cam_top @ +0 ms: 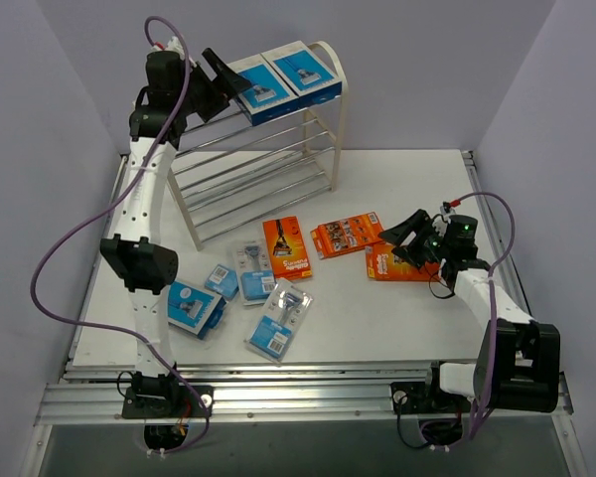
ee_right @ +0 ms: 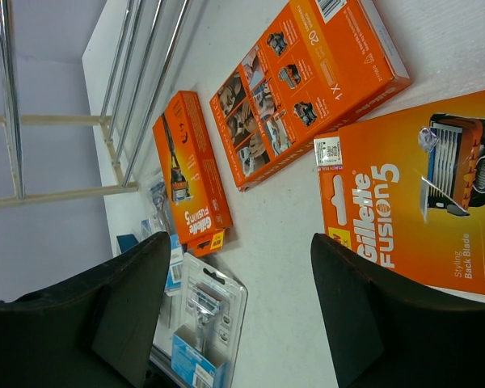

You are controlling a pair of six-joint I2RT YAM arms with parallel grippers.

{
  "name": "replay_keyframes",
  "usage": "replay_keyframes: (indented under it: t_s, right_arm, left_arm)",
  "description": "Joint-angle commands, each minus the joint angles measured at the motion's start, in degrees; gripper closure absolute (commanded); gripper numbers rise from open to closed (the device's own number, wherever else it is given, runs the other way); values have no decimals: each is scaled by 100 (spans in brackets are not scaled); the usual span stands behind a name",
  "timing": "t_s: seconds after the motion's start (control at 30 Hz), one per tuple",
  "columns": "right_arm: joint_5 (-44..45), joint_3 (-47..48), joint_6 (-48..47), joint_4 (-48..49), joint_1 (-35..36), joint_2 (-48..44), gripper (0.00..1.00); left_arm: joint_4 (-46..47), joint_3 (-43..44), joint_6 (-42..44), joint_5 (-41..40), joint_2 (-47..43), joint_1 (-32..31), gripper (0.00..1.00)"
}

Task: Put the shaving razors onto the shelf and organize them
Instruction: Place the shaving razor onto shelf, then grab a shaving razor with the right arm

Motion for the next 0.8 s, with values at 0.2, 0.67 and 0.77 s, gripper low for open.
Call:
replay_keyframes:
  t_s: [0.2,0.67,0.77]
  right_arm:
    - [-92,-119,-81,-14,-24,-253,34]
    - [75,-189,-134,-163,-24,-349,34]
    - [49,-189,-108,-164,-33,-297,34]
  left_arm:
    - [-396,20,509,-42,-535,163,6]
    - [-484,73,649,248,-1036,312,6]
    - [-458,-120,711,353,-1404,304,6]
